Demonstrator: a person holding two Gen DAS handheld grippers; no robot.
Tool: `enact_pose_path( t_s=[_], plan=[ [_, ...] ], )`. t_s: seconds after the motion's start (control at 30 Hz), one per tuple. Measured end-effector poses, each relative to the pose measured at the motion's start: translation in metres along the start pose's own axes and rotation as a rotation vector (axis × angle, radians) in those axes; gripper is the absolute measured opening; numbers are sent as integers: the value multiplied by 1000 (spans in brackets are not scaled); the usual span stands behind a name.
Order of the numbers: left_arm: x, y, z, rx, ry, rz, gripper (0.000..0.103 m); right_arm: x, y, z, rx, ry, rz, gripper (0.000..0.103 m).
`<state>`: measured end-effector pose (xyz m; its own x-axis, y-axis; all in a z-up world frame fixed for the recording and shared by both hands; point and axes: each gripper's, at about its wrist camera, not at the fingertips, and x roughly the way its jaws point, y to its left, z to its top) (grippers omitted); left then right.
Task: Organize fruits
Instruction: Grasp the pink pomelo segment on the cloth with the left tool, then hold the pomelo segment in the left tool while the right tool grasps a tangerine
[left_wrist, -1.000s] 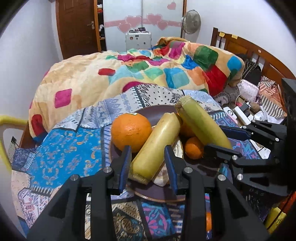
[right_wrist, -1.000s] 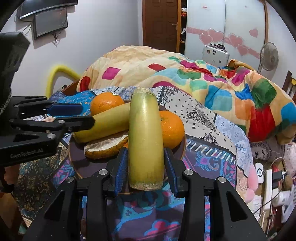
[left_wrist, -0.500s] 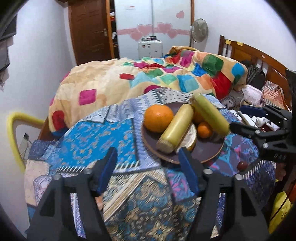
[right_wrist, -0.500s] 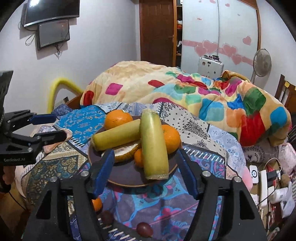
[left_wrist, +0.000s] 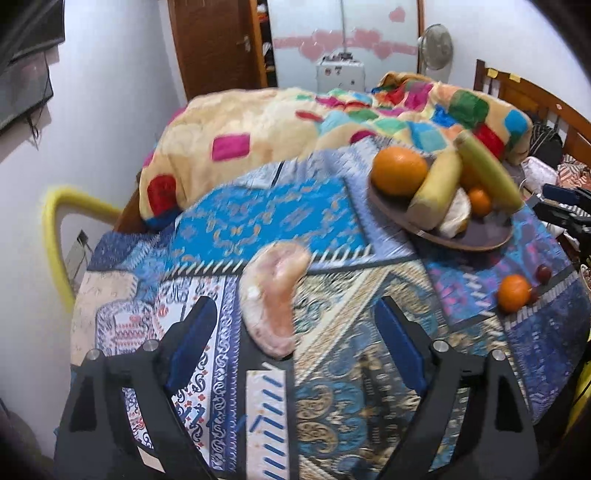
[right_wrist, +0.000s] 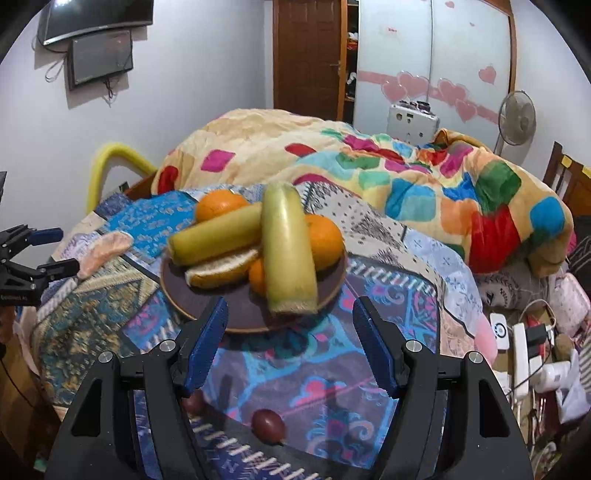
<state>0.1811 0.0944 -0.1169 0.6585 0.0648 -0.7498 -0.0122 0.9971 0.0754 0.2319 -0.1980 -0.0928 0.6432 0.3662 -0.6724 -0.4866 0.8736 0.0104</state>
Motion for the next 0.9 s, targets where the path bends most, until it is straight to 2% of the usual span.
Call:
enact_pose_path(
  t_s=[0.1, 0.23, 0.3, 0.43, 0.5, 0.6, 0.77, 0.9],
  plan=[
    [19, 10, -1, -8, 47, -4, 88, 4, -4, -5, 7, 12, -9, 67],
    [40, 19, 1, -8, 78, 46, 88, 7, -8, -10, 18, 25, -9, 67],
    [50, 24, 3, -22, 98, 31, 86, 8, -10, -12, 24, 30, -8, 67],
    [61, 27, 10, -26, 128, -26, 70, 7, -12, -15, 24, 31, -17, 67],
    [64, 25, 14, -16, 134, -56, 54, 7, -12, -17, 22, 32, -20, 67],
    [66, 21, 17, -8, 130, -57, 46, 5, -11, -18, 24, 34, -14, 67],
    [59, 13, 14, 21, 119, -39, 42, -2, -5, -18, 18, 23, 2, 67],
    [44, 5, 4, 42, 106, -60, 41, -9, 5, -18, -1, 7, 15, 67]
  ],
)
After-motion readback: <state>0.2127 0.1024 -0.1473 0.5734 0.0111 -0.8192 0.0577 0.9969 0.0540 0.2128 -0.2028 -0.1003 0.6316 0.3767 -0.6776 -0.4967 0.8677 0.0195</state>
